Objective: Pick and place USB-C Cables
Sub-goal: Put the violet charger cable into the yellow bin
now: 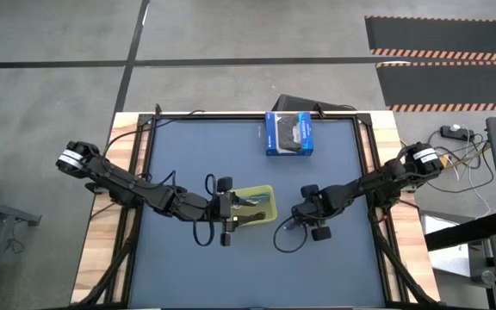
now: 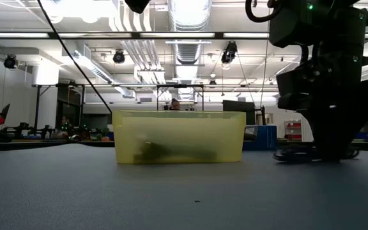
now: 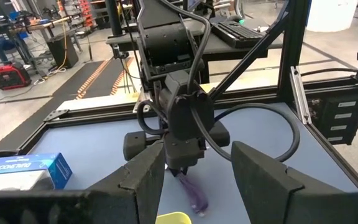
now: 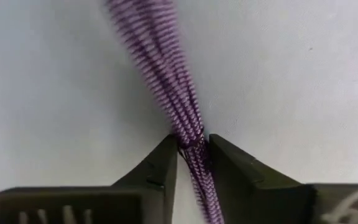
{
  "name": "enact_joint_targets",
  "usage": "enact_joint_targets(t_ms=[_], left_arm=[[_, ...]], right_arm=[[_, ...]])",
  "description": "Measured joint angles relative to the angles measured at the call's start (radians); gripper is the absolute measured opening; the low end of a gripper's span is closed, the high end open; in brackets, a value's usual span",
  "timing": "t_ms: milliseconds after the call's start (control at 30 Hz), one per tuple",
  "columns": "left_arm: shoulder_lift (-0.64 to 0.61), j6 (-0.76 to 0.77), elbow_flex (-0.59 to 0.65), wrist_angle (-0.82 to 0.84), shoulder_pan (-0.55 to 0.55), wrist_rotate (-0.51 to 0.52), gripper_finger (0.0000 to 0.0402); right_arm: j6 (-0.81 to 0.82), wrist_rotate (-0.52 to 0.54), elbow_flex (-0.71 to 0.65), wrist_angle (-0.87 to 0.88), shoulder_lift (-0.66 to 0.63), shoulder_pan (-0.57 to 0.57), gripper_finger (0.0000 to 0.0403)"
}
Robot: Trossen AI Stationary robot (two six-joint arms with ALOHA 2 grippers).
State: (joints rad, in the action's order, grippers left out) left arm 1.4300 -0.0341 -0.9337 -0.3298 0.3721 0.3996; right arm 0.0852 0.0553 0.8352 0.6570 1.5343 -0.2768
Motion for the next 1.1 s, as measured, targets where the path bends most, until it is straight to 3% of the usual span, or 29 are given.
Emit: enact_joint_targets(t_ms=[300,800,1100], left_arm=[[0.0,0.003,0.0,-0.004,0.0,0.0,0.0169],[0.0,0.005,0.0,-0.052,0.0,0.0,0.0169],[0.0,0.005,0.0,-0.063,0.0,0.0,0.0169]], right_arm=[[0.019,-0.001,-0.003,0.003,-0.026,-0.001,0.0017],[0.084,-0.011,-0.007,0.005,-0.212,-0.062,0.0014],[0.112,0.018,-0.099,-0.301,-0.382,-0.122,0.0014]])
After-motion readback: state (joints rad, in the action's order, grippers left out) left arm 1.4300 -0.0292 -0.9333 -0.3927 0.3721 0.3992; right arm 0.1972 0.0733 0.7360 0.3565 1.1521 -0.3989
